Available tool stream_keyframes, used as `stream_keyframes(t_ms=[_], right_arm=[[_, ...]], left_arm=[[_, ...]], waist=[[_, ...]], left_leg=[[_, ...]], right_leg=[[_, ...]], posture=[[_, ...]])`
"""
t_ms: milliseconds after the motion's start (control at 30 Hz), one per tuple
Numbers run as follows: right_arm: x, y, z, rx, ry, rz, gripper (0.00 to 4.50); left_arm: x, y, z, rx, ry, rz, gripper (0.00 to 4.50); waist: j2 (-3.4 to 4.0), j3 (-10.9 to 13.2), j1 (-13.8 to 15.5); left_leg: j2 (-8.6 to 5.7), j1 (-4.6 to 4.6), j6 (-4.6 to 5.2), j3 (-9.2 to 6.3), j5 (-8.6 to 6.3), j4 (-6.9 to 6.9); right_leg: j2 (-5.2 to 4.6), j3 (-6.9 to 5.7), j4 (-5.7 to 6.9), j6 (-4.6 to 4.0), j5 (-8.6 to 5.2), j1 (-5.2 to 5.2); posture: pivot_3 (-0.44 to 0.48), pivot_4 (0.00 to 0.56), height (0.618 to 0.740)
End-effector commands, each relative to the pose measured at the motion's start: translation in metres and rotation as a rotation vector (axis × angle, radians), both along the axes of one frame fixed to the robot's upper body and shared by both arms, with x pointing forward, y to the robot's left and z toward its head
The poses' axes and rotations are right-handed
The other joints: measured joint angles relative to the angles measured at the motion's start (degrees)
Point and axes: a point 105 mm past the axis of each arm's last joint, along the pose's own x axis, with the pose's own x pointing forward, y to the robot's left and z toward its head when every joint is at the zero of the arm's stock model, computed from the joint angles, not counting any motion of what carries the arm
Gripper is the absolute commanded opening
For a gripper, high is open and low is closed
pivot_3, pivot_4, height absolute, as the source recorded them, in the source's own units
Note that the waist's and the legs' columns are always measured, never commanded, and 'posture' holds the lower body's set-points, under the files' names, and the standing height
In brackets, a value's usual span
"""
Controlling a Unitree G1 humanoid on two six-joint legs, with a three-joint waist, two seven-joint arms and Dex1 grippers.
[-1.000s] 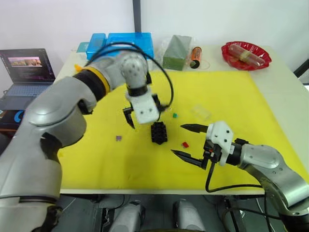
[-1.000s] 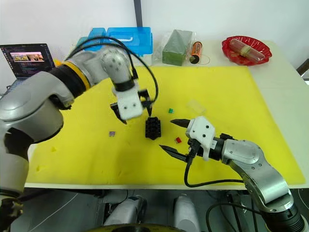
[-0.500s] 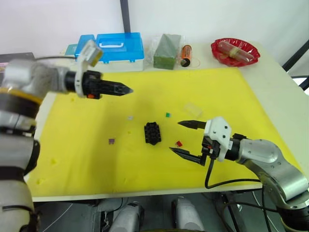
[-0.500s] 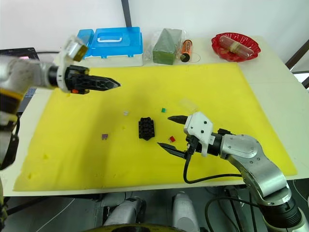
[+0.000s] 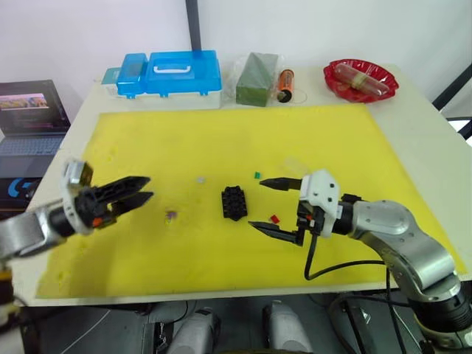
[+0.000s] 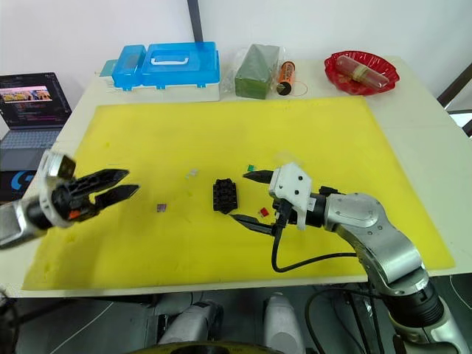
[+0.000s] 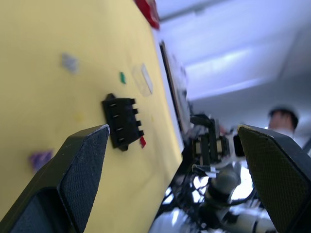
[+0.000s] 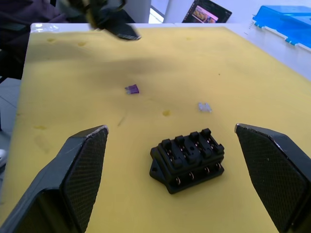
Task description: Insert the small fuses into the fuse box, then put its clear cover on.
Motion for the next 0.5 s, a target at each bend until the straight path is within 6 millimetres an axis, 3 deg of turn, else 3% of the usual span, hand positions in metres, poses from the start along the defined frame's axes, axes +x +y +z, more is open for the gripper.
stream_keyframes(t_ms=[33,267,500], right_arm=[[-0.002,0.004,0.009,0.02,-0.045,0.019,4.5],[-0.005,0.007,0.007,0.029,-0.035,0.018,4.5],[-0.006,0.005,0.007,0.021,-0.037,0.01,4.5]], left_arm=[[-0.014,0.003,0.004,-0.022,-0.013,0.033,4.45],[-0.005,0.005,-0.016,-0.115,0.093,0.038,4.45],[0.0,-0.008,-0.016,-0.104,0.171,-0.115,4.45]], waist=[[0.01,0.0,0.3],[0.07,-0.1,2.3],[0.07,-0.1,1.4]], left_leg=[[0.0,0.0,0.0,0.01,0.0,-0.02],[-0.03,0.03,-0.01,0.1,-0.01,-0.07],[-0.04,0.0,-0.03,0.11,-0.02,-0.03]], right_leg=[[0.01,0.0,0.0,-0.03,0.02,0.0],[0.02,-0.02,-0.11,-0.06,0.04,0.07],[0.01,-0.01,0.0,-0.06,0.04,0.08]], posture=[[0.0,0.15,0.74],[0.0,0.15,0.74],[0.0,0.15,0.74]])
